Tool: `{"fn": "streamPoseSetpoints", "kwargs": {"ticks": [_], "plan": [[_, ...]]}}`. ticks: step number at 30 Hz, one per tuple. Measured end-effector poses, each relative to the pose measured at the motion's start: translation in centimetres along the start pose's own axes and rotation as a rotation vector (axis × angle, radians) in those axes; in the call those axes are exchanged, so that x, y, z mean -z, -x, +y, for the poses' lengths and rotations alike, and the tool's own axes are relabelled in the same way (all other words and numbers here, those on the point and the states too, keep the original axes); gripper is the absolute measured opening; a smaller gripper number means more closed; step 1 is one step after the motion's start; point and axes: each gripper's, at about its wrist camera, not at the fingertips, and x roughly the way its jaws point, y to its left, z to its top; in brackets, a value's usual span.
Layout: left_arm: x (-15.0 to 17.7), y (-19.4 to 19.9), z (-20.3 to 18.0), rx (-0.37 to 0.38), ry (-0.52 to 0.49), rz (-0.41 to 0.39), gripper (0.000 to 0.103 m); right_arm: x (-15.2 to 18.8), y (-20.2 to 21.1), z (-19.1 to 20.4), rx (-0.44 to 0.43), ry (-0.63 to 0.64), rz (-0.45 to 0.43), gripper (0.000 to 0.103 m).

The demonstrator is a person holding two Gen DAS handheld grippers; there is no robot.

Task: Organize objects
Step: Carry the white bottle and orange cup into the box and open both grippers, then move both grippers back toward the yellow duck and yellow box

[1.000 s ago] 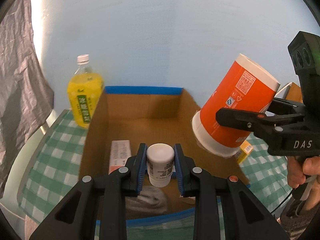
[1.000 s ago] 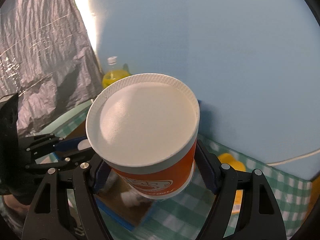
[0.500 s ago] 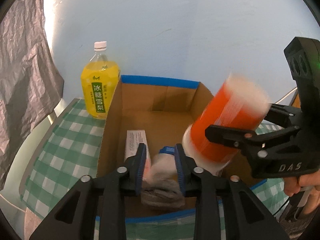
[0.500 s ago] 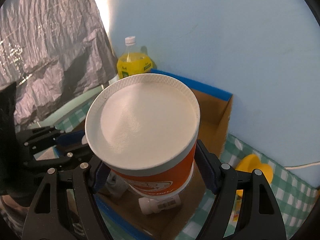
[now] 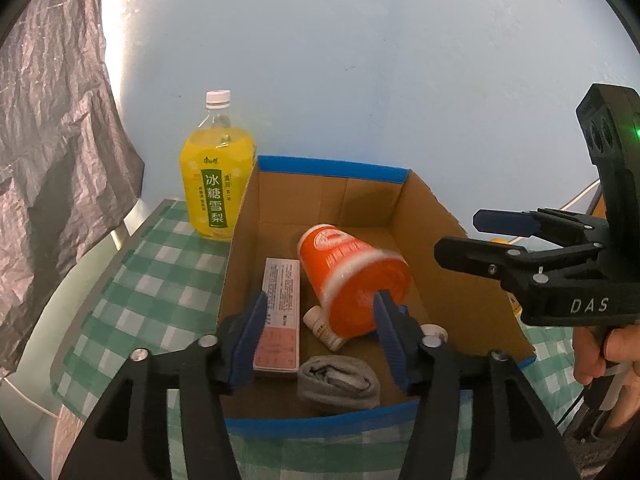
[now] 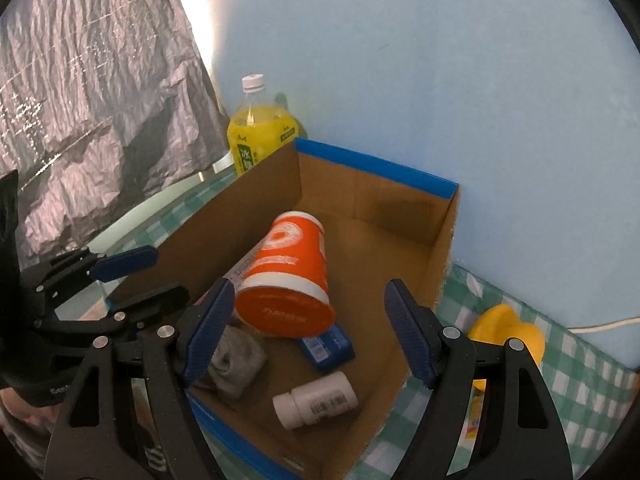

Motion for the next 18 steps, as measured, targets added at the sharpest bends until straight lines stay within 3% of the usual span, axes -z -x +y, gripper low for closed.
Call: {"fn": "streamPoseSetpoints", "kwargs": {"ticks": [10,18], "plan": [[-0.2,0.9,-1.6,0.018,-0.017,-0.028,0.080,0.5,1.4,-1.0,0.007,-0.009,-0.021,0.077],[0.5,1.2,-4.5,0.075,-0.036,-0.020,0.081,1.3,2.8,-3.2,0.032,-0.037,-0.036,0.077]]}}
